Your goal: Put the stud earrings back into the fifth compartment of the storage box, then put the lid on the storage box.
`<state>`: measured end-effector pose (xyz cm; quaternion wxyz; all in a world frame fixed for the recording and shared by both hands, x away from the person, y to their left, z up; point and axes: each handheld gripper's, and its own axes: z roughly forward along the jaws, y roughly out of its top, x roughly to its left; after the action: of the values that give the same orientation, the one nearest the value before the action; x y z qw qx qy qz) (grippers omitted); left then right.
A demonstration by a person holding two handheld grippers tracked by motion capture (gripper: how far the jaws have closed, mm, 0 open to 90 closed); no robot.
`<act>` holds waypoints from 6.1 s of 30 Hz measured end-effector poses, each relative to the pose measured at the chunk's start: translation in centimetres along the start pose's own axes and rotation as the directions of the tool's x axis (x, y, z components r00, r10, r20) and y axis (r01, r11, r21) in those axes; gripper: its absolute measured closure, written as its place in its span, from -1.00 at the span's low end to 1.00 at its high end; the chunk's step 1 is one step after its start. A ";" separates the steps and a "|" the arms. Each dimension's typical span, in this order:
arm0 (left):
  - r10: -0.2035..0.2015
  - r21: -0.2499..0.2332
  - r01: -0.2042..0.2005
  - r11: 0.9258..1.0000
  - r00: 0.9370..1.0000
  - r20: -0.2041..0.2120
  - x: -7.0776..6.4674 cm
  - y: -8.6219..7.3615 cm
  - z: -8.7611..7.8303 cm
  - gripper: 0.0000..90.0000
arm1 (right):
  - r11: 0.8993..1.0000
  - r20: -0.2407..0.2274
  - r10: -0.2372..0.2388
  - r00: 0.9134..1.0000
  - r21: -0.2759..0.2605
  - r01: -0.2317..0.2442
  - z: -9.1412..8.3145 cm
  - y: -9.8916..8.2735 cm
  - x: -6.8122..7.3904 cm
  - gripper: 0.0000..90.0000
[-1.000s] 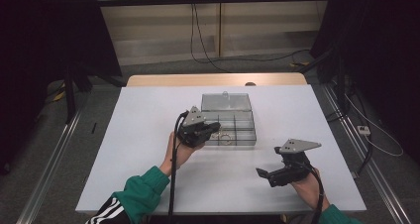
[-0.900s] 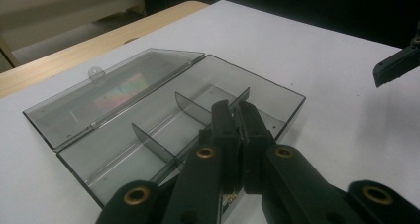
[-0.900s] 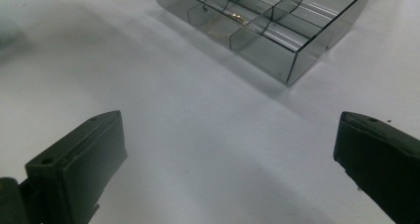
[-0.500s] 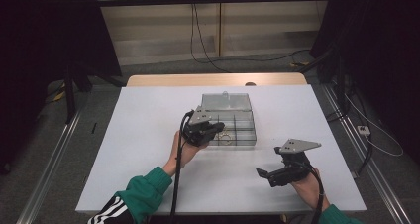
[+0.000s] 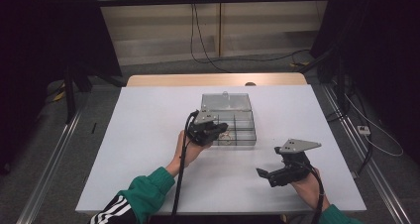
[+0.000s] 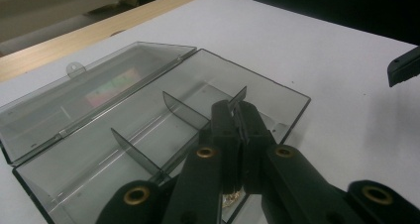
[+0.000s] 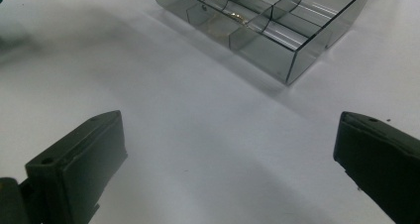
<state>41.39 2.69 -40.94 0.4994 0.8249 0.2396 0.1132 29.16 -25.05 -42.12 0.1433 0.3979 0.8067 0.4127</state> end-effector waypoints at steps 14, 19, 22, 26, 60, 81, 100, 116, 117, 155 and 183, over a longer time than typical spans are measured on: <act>0.001 0.033 -0.001 0.999 1.000 0.009 -0.2 -0.3 1.4 0.97 | 1.000 0.000 0.001 1.000 0.000 -0.001 0.0 0.0 0.0 -1.00; 0.001 0.045 -0.001 0.999 1.000 0.012 -0.3 -0.4 1.8 0.97 | 1.000 0.001 -0.001 1.000 0.000 0.001 0.0 0.0 0.0 -1.00; -0.001 0.053 0.000 0.999 1.000 0.012 -0.3 -0.5 2.1 0.97 | 1.000 0.002 -0.002 1.000 0.001 0.002 0.0 0.0 0.0 -1.00; 0.000 0.062 -0.001 0.998 1.000 0.016 -0.5 -0.6 2.5 0.97 | 1.000 0.004 0.001 1.000 0.000 -0.001 -0.1 0.0 0.0 -1.00; 0.004 0.178 0.012 0.984 0.996 -0.093 0.4 -1.4 3.4 0.94 | 1.000 -0.001 -0.005 1.000 0.000 0.005 -0.1 0.0 0.1 -1.00; -0.004 0.149 0.020 0.989 0.994 -0.111 1.4 -0.8 1.2 -0.05 | 1.000 -0.003 -0.003 1.000 -0.009 0.003 -0.3 0.1 0.0 -1.00; 0.016 0.152 0.005 0.988 0.990 -0.141 2.6 -0.7 -0.4 -0.86 | 1.000 0.008 0.008 1.000 -0.012 -0.008 -0.6 -0.1 0.0 -1.00; -0.016 0.187 0.042 0.982 0.991 -0.135 3.1 -0.9 0.0 -1.00 | 1.000 -0.007 0.011 1.000 -0.009 -0.011 -0.3 0.0 0.0 -1.00; -0.021 0.190 0.047 0.981 0.990 -0.136 3.1 -0.9 0.2 -1.00 | 1.000 -0.007 0.010 1.000 -0.010 -0.010 -0.3 0.0 0.0 -1.00; -0.002 0.219 0.029 0.975 0.992 -0.124 2.9 -1.8 3.5 0.43 | 1.000 -0.007 0.021 1.000 -0.022 -0.022 1.1 1.6 -1.1 -1.00; -0.005 0.211 0.030 0.977 0.993 -0.117 3.0 -1.8 3.5 0.44 | 0.997 0.054 0.053 0.997 -0.064 -0.049 4.1 5.6 -5.2 -0.86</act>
<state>44.93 2.19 -44.39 0.3947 0.8634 0.2862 0.1300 37.72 -24.83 -40.78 0.1677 0.4250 0.7786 0.4302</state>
